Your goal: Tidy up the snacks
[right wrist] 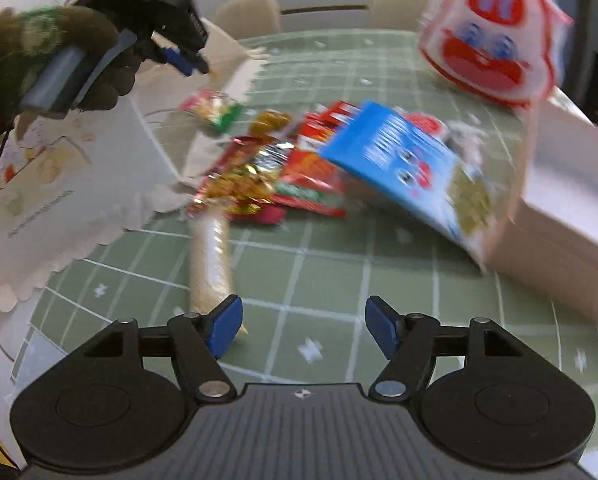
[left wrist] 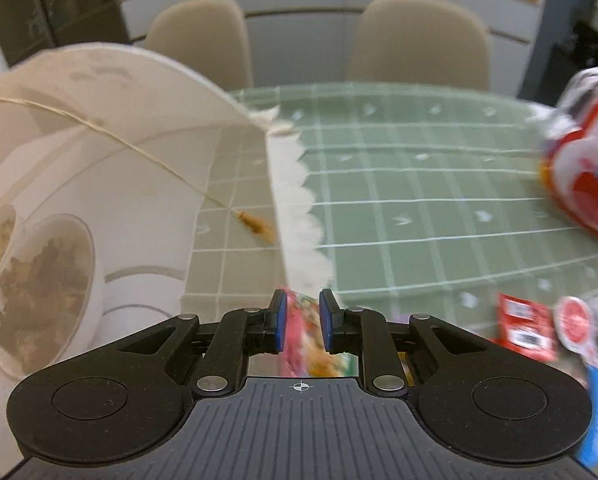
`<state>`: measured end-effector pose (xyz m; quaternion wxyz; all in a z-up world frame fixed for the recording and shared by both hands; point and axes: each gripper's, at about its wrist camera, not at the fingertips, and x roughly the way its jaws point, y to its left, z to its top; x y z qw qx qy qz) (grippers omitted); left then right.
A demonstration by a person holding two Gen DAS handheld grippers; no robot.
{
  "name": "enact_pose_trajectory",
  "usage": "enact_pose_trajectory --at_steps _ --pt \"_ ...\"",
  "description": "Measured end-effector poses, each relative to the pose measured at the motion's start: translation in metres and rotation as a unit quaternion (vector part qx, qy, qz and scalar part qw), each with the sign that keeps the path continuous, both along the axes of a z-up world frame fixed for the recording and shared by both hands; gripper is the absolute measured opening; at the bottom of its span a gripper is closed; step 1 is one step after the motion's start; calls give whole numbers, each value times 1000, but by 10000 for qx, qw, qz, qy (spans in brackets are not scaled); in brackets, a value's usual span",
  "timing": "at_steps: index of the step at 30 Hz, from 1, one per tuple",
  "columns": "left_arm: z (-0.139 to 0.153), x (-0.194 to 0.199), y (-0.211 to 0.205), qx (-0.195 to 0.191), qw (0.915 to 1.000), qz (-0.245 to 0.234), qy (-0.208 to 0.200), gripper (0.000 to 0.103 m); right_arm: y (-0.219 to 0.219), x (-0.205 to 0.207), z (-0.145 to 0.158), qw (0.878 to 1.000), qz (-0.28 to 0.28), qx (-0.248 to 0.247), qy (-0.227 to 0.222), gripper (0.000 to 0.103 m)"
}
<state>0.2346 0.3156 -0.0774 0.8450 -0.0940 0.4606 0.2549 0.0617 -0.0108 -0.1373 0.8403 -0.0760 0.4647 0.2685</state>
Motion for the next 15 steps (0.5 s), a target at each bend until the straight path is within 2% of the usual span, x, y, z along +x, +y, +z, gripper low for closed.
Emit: enact_pose_trajectory --at_steps 2,5,7,9,11,13,15 --pt "-16 7 8 -153 9997 90 184 21 -10 -2 -3 9999 -166 5 24 76" --pt "-34 11 8 -688 9973 13 267 20 -26 -1 -10 9987 -493 -8 128 78" --pt "-41 15 2 -1254 9912 -301 315 26 -38 3 -16 9967 -758 101 280 82" --pt "-41 17 -7 -1464 9866 -640 320 29 -47 5 -19 9945 -911 385 339 87" --pt "-41 17 -16 -1520 9834 -921 364 30 -50 5 -20 9932 -959 544 371 91" --pt "-42 17 -26 -1369 9826 -1186 397 30 -46 5 -21 9939 -907 524 343 96" --pt "-42 16 -26 -1392 9825 -1189 342 30 -42 3 -23 9951 -832 445 284 100"
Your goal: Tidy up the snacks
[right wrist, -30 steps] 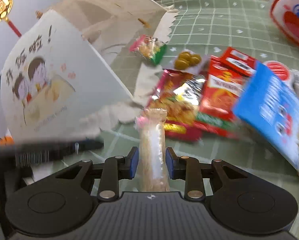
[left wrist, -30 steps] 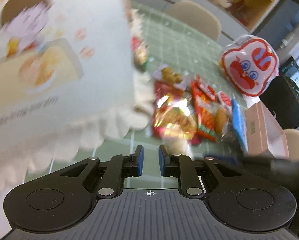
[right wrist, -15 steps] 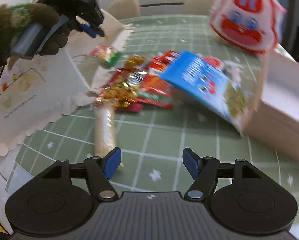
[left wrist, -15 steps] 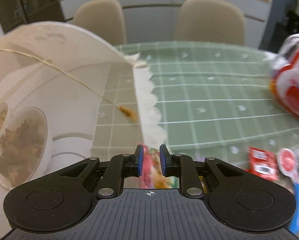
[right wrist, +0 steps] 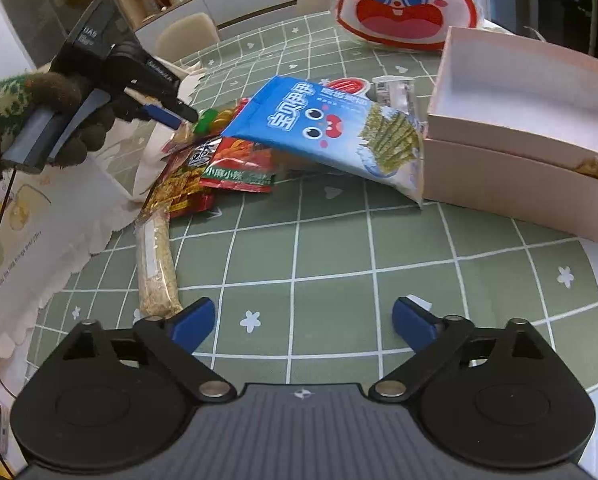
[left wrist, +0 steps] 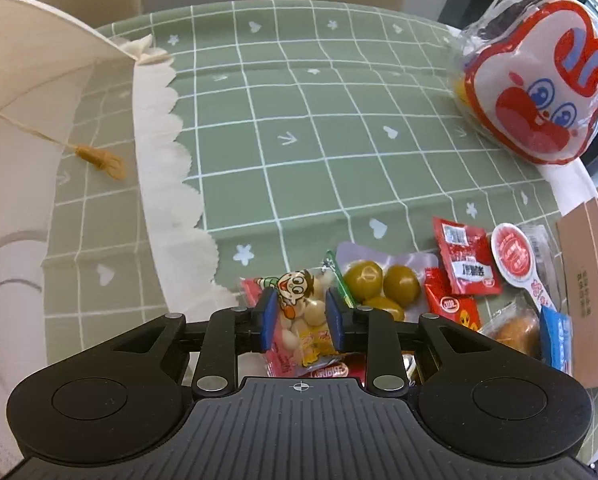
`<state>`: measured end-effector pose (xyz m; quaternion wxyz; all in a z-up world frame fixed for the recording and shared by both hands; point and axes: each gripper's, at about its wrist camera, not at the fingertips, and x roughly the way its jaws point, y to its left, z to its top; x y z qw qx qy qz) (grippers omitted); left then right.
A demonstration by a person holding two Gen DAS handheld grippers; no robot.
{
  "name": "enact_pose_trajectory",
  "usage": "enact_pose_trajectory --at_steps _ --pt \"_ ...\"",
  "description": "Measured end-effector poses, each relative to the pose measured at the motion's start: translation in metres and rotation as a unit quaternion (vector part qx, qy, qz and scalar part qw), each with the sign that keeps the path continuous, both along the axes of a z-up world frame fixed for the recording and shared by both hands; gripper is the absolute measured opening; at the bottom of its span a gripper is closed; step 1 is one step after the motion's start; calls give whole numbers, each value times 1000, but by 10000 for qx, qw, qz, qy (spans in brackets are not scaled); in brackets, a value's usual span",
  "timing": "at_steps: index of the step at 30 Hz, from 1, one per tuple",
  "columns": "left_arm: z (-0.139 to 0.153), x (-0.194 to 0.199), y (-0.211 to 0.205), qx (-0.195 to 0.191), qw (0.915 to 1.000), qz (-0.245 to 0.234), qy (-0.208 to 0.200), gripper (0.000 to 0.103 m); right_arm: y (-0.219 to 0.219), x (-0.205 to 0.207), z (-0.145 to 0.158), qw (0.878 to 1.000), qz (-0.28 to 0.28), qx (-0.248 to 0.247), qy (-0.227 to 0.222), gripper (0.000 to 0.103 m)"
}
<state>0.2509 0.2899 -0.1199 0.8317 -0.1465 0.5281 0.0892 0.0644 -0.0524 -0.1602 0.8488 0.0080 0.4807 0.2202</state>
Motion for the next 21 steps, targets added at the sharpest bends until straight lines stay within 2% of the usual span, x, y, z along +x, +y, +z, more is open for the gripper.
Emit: enact_pose_trajectory --at_steps 2,4,7,9,11,12,14,16,18,21 --pt "1 -2 3 -131 9998 124 -91 31 5 -3 -1 9999 67 -105 -58 103" --pt "-4 6 2 -35 9998 101 -184 33 10 -7 -3 9994 138 -271 -182 103" --pt "-3 6 -16 580 9975 -251 -311 34 20 -13 -5 9970 262 -608 -395 103" --pt "-5 3 -35 1277 9888 -655 -415 37 25 -19 -7 9946 344 -817 -539 103" --pt "-7 0 -45 1664 9810 -879 -471 36 32 -24 -10 9912 421 -1054 -687 103" --pt "-8 -1 -46 1667 9809 -872 -493 35 33 -27 -11 9903 416 -1092 -747 103" --pt "-7 -3 -38 1285 9881 -666 -520 33 32 -27 -11 9907 354 -1051 -783 103" --pt "-6 -6 -23 612 9962 -324 -530 35 30 -26 -11 9910 352 -1043 -759 103" --pt "-5 -13 -17 18 9984 -185 -525 38 31 -23 -10 9914 348 -1073 -660 103" --pt "0 -33 -24 -472 9964 -269 -647 38 32 -22 -9 9910 421 -1122 -600 103"
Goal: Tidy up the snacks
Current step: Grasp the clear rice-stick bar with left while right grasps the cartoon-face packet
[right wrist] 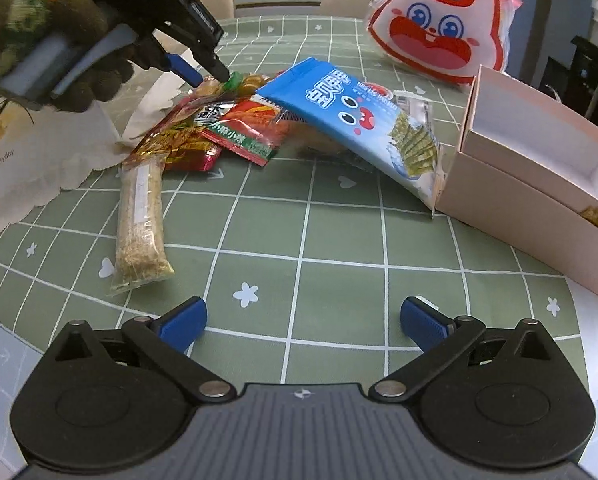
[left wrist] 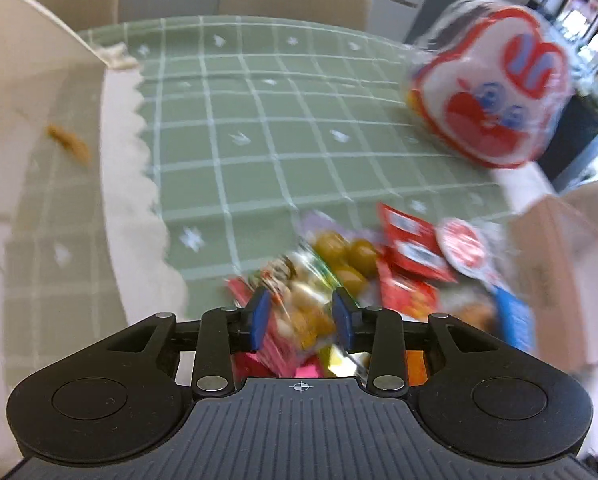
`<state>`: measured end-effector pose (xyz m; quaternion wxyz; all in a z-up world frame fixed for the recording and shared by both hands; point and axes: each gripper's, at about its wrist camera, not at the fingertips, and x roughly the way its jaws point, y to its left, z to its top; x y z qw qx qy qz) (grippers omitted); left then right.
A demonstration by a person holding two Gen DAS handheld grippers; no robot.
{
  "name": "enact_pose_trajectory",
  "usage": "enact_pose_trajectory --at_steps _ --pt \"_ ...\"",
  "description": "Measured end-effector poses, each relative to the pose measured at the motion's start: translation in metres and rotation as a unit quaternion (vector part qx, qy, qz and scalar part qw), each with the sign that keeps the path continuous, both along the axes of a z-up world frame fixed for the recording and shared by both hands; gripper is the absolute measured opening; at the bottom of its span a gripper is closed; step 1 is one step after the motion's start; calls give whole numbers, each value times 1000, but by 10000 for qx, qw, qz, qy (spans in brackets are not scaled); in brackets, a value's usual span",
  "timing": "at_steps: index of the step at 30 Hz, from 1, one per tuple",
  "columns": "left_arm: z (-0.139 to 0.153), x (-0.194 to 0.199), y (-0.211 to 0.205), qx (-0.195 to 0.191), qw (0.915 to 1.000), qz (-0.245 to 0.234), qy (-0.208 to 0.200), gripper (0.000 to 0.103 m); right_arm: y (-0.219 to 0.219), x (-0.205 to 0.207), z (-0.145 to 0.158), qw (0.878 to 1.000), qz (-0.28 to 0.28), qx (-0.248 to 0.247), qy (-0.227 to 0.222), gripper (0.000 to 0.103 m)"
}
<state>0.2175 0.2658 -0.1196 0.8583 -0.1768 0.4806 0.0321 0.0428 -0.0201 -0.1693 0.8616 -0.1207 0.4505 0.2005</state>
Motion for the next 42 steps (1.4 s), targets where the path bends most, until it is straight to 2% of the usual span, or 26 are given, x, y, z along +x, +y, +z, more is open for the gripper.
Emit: enact_pose_trajectory --at_steps 3,6,7,9,11,12,13,16,18,19,22,24,25,29,32,33,34,39,42 --pt "13 -31 -12 -190 9996 44 -218 38 -2 4 2 9994 307 -34 127 103" --pt "33 -76 -31 83 9978 493 -434 38 -6 7 5 9989 428 45 204 97" --pt "35 -92 -37 -10 9972 663 -339 38 -7 8 7 9986 458 121 220 95" --pt "31 -115 -44 -467 9941 975 -37 38 -6 12 12 9985 476 221 164 92" --pt "20 -133 -54 -929 9884 1183 218 38 -1 14 15 9988 465 146 32 86" --pt "15 -138 -61 -1034 9866 1231 283 38 1 15 16 9989 461 105 -34 85" --pt "12 -140 -67 -978 9874 1214 286 38 3 15 18 9989 453 70 -101 85" --pt "4 -130 -85 -453 9939 970 278 38 3 13 25 9989 420 86 -206 85" --pt "-2 -122 -97 47 9972 711 235 41 3 11 32 9984 432 2 -355 85" --pt "-7 -120 -102 268 9978 554 243 48 2 12 37 9977 443 -94 -512 85" --pt "-12 -122 -114 721 9973 146 80 51 0 20 58 9930 389 -325 -1062 85" --pt "-12 -127 -113 791 9968 73 -1 51 1 34 74 9901 441 -298 -1302 85" --pt "-13 -129 -112 727 9973 62 -17 46 5 43 81 9896 503 -248 -1323 85" --pt "-23 -154 -96 199 9997 111 -75 42 44 88 98 9893 984 212 -1054 86" --pt "-32 -180 -84 167 9995 246 -128 42 89 116 86 9862 1404 295 -824 86" --pt "-34 -188 -82 216 9992 301 -136 42 122 133 67 9832 1694 204 -653 86" --pt "-36 -195 -79 279 9988 370 -131 42 122 133 67 9832 1694 204 -653 86" --pt "-39 -202 -74 242 9993 292 -61 40 177 176 18 9857 1658 25 -309 86" --pt "-39 -199 -75 277 9993 261 -67 41 191 189 -3 9865 1612 -228 -161 76"
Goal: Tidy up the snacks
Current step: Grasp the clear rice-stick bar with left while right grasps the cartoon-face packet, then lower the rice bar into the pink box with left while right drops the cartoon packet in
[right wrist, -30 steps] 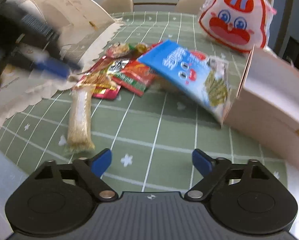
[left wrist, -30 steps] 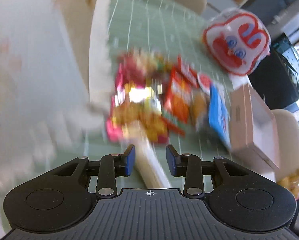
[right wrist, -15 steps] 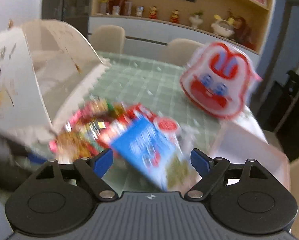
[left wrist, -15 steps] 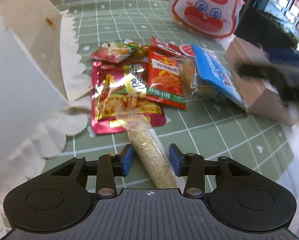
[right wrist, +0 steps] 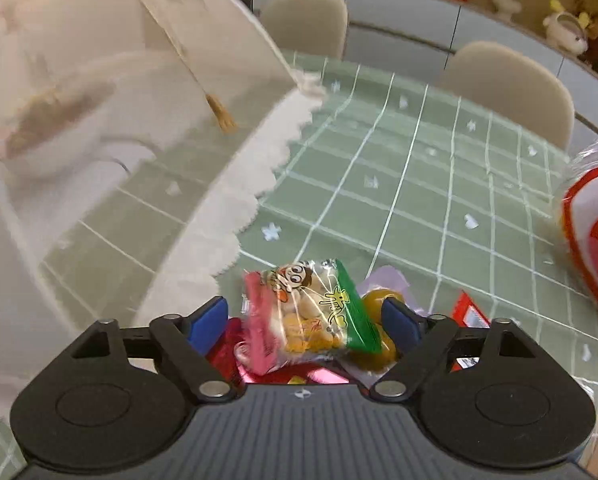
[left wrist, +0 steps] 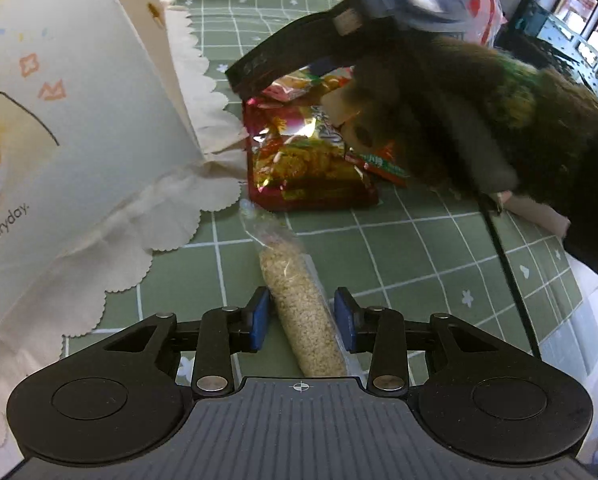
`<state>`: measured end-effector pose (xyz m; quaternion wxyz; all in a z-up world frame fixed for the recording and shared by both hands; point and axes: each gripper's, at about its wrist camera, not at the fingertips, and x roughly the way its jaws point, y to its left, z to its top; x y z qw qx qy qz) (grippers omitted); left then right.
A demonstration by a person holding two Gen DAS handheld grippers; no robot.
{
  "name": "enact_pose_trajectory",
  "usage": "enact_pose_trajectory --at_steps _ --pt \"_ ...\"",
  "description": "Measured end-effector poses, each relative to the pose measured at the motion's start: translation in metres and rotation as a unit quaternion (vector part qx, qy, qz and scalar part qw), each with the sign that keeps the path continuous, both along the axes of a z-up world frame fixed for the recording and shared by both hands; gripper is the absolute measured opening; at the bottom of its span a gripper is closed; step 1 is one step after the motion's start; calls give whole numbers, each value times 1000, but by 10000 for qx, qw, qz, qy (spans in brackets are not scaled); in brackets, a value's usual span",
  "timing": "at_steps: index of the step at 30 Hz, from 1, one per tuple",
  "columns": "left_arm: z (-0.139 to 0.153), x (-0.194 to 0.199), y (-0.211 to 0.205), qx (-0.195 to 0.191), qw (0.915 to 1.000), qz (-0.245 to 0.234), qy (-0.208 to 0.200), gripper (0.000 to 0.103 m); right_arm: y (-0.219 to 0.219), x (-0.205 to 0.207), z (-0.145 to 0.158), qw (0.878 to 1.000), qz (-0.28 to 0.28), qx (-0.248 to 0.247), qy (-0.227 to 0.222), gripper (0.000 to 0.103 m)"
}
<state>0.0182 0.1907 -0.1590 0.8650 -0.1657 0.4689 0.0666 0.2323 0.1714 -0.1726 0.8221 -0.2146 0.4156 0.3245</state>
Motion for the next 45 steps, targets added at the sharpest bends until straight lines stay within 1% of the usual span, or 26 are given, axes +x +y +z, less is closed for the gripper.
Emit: enact_pose_trajectory --at_steps 1,2,3,4,7,11,13,14,17,19,23,24,25,26,27,30,32,33,34,36,37,39,41,42,43,45 --pt "0 1 0 -12 10000 -8 -8 41 2 -2 -2 9998 65 -97 -130 64" --pt "0 2 1 -33 10000 -3 -16 41 4 -5 0 9995 164 -183 -172 60" --pt "0 2 2 -75 10000 -16 -46 41 4 -8 5 9994 214 -204 -156 51" --pt "-1 2 2 -105 9999 17 -54 40 1 -12 11 9995 243 -147 -104 48" --pt "-1 3 4 -161 9998 116 -34 40 -19 -29 42 9993 266 252 -18 48" --pt "-1 4 2 -83 9998 178 -20 38 -61 -69 85 9964 310 773 -170 48" --pt "1 1 -1 -167 9997 193 4 36 -87 -95 104 9949 329 923 -221 48" --pt "2 -1 -4 -201 9997 141 -2 32 -101 -108 111 9946 316 955 -261 48" --pt "8 -7 -26 -123 9995 -285 -38 32 -143 -143 124 9946 120 950 -402 48" --pt "15 -14 -48 -162 9975 -685 -74 32 -176 -167 128 9948 -165 848 -538 48" --pt "32 -21 -89 -526 9883 -1408 -257 32 -238 -207 133 9912 -949 558 -739 48" --pt "41 -19 -97 -716 9843 -1568 -367 32 -251 -215 135 9892 -1124 511 -787 48" --pt "50 -13 -104 -887 9801 -1705 -489 32 -280 -231 143 9828 -1517 387 -977 48" --pt "62 -6 -108 -1023 9756 -1833 -637 32 -280 -231 143 9828 -1517 387 -977 48" --pt "78 6 -114 -1115 9702 -1974 -856 32 -294 -240 151 9783 -1713 333 -1117 48" --pt "130 48 -130 -1021 9546 -2312 -1578 32 -328 -255 175 9641 -2177 306 -1488 48" --pt "158 90 -143 -946 9449 -2425 -1984 32 -344 -257 190 9526 -2517 319 -1677 48" --pt "165 111 -150 -884 9440 -2406 -2077 32 -351 -257 195 9471 -2672 350 -1744 48" --pt "167 134 -157 -797 9461 -2330 -2102 32 -355 -256 198 9436 -2772 393 -1769 48" --pt "161 177 -173 -656 9508 -2243 -2032 32 -363 -252 200 9367 -2992 490 -1753 48" --pt "149 201 -182 -594 9565 -2150 -1878 32 -366 -250 201 9335 -3087 515 -1751 48" --pt "123 231 -195 -576 9653 -2041 -1526 32 -371 -249 201 9271 -3241 534 -1803 48" --pt "94 249 -207 -526 9715 -1998 -1160 32 -374 -244 200 9218 -3382 585 -1800 48" --pt "81 255 -211 -464 9731 -2017 -1011 32 -379 -239 198 9175 -3521 623 -1740 48" --pt "65 262 -217 -402 9747 -2038 -820 32 -379 -239 198 9175 -3521 623 -1740 48" --pt "42 271 -222 -536 9735 -2170 -491 32 -382 -230 193 9156 -3618 611 -1646 48"
